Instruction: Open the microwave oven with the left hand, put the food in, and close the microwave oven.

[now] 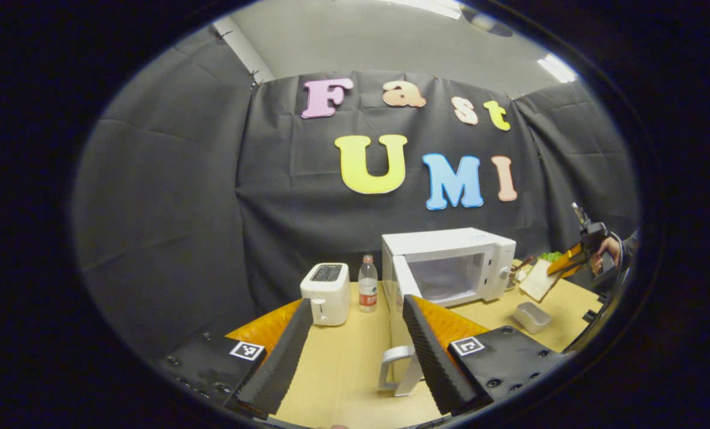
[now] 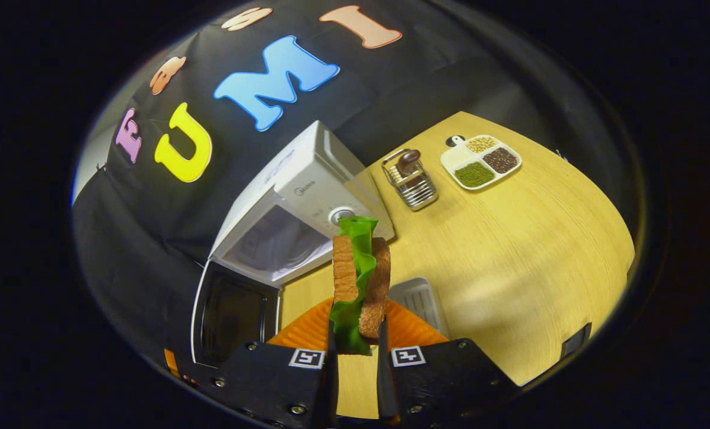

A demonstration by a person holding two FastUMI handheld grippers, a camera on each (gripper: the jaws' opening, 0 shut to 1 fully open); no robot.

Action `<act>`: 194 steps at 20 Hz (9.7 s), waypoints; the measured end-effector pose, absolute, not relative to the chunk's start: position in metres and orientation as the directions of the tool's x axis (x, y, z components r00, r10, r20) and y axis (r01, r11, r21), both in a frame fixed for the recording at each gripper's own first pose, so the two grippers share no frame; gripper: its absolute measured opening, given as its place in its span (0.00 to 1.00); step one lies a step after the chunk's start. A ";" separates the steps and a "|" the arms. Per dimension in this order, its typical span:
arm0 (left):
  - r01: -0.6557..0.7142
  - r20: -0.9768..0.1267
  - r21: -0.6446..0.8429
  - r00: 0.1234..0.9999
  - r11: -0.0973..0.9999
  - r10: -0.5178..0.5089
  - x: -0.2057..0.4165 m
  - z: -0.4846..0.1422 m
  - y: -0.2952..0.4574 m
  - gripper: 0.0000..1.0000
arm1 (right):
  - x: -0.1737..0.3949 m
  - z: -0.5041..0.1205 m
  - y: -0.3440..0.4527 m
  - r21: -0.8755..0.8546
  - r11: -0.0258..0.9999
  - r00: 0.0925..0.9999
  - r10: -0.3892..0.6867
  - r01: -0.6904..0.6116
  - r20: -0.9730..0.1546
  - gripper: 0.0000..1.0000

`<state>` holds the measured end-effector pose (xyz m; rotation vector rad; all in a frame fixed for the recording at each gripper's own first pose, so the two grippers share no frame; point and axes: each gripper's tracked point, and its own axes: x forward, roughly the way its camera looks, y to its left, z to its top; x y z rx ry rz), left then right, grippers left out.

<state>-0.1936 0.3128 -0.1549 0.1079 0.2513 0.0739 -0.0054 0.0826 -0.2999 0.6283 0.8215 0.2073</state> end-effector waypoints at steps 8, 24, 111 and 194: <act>0.026 -0.236 0.103 0.972 0.994 0.000 -0.170 -0.143 0.248 1.00 | 0.043 -0.256 0.186 0.810 0.586 0.741 0.535 0.021 -0.407 0.26; 0.076 -0.300 0.112 0.953 0.991 -0.039 -0.155 -0.128 0.251 0.98 | 0.155 -0.360 0.287 0.912 0.279 0.864 0.326 0.301 -0.385 0.26; 0.047 -0.518 0.115 0.855 0.992 0.019 -0.193 -0.255 0.278 0.07 | 0.006 -0.061 0.112 0.059 0.989 0.990 0.138 -0.136 -0.031 0.96; 0.209 -0.498 -0.237 0.812 0.949 -0.304 0.112 -0.322 -0.083 0.07 | 0.018 -0.058 -0.101 -0.020 0.991 0.991 -0.134 0.134 -0.007 0.96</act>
